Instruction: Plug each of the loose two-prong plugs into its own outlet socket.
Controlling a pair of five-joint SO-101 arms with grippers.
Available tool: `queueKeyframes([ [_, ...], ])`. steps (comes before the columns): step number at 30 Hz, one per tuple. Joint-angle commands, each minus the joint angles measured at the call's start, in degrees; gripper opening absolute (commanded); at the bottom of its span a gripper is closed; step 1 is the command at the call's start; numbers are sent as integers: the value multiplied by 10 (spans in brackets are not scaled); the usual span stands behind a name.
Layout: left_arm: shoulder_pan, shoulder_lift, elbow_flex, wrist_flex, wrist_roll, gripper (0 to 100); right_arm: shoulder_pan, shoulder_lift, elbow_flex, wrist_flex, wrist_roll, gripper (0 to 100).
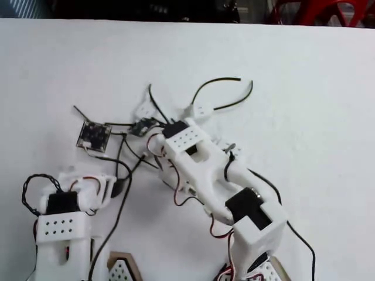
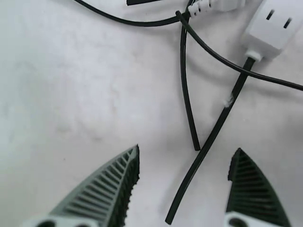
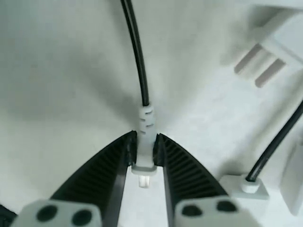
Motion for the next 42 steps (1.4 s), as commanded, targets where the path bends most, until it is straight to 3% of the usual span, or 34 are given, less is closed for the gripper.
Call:
queueKeyframes([
  [1,10,-10,-4,-6,-5,302,7,-22,-34,51,4,17],
  [13,-27,-10,-11,-10,-2,302,14,-284,-46,198,-1,17],
  [24,-23,-10,-13,-10,-1,302,95,-485,-34,205,-13,17],
  [33,-23,-10,-13,-10,-1,303,40,-597,127,26,-140,17],
  [42,-22,-10,-13,-10,-1,303,-36,-740,364,-196,-159,17],
])
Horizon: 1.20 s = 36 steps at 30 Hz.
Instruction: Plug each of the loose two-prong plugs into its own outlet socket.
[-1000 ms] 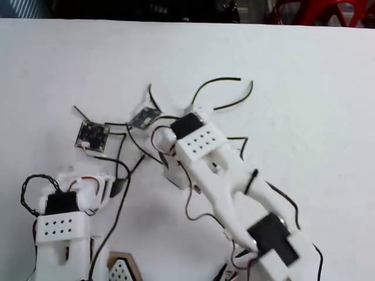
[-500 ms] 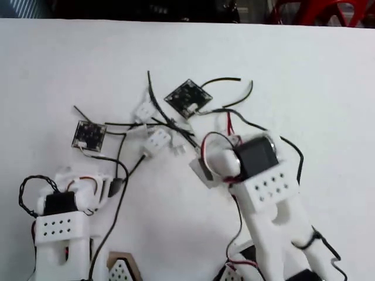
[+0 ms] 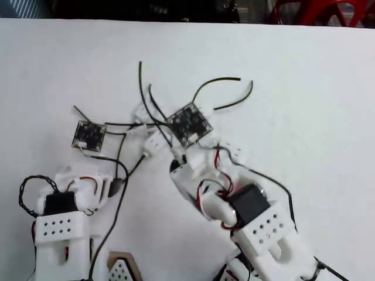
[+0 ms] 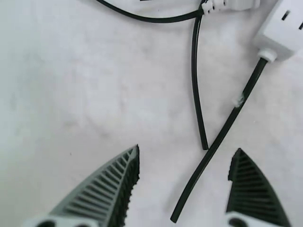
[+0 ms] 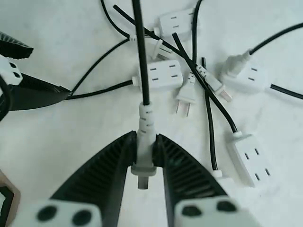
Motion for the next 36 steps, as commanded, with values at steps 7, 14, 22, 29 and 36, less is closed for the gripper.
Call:
queueKeyframes([
  [7,36,-10,-13,-57,-1,302,-48,-168,217,-196,-5,17],
  [14,111,-10,-44,-98,72,302,-47,-327,339,-244,-5,17],
  [22,235,-10,-141,-45,122,302,-47,-469,444,-245,-1,17],
  [29,329,-10,-173,-5,135,301,-44,-462,447,-243,-1,17],
  [36,350,-10,-147,-10,132,301,-15,-465,447,-246,0,17],
])
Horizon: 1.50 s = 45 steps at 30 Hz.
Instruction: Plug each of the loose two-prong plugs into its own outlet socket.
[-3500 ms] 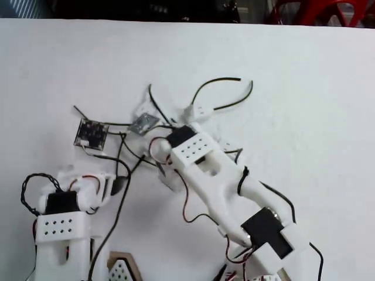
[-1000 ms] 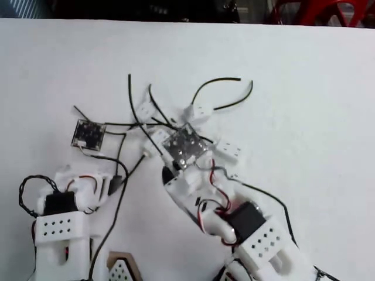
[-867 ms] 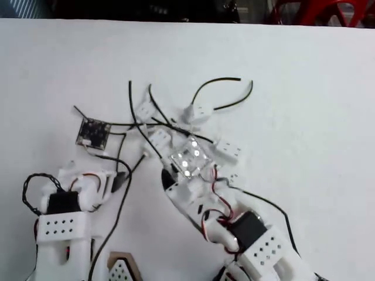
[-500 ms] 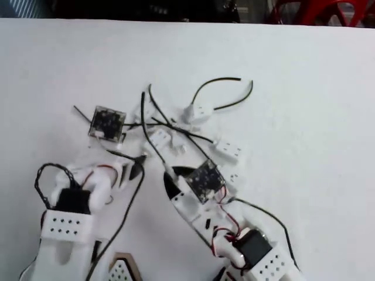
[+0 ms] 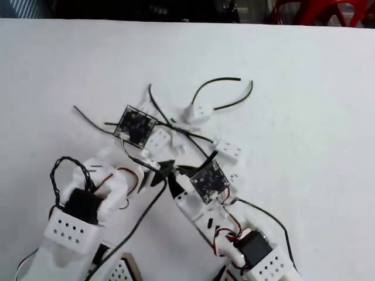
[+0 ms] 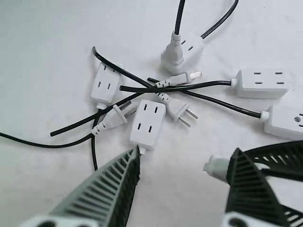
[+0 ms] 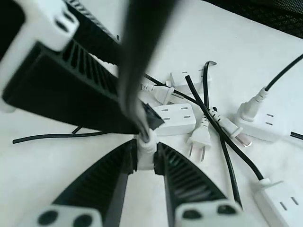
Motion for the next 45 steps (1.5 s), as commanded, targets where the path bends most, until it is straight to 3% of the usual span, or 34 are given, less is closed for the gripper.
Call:
queueKeyframes([
  [1,26,-9,0,4,1,301,7,-7,-6,-15,0,17],
  [11,21,-9,4,4,-36,301,7,-5,-6,-15,0,17],
  [18,-102,-5,12,-58,-47,305,58,-3,-5,-48,-5,17],
  [21,-109,-4,19,-61,-112,305,90,-3,-4,-74,-18,17],
  [24,-109,15,13,-62,-124,305,107,-3,-4,-84,-37,17],
  [34,-111,371,-161,-60,-223,306,118,-2,18,-115,-37,17],
  [45,-112,662,-362,-58,-223,358,127,-2,22,-125,-37,17],
])
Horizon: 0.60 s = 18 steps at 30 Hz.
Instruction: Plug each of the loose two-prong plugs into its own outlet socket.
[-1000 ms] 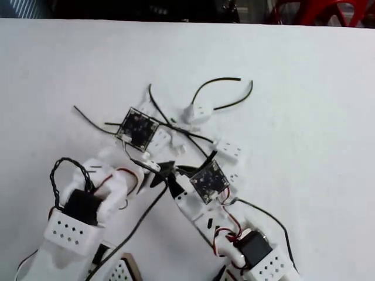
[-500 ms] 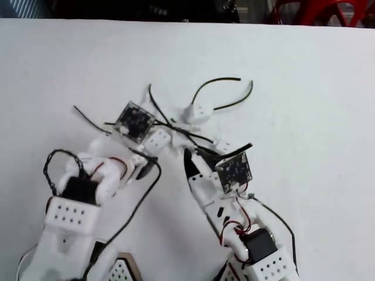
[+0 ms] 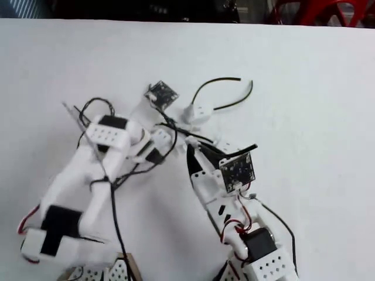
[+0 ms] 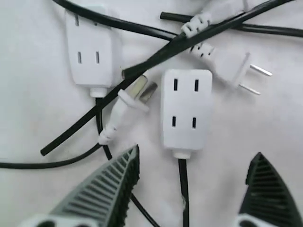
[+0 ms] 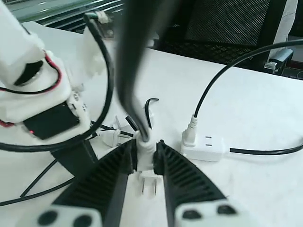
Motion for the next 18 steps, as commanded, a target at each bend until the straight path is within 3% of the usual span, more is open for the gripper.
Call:
queueKeyframes([
  [1,-6,85,-97,-1,-1,358,5,-2,1,-14,-5,17],
  [10,23,214,-195,59,-4,356,4,-2,1,-14,-4,17],
  [18,28,233,-244,115,-4,153,6,-3,1,-14,-4,17],
])
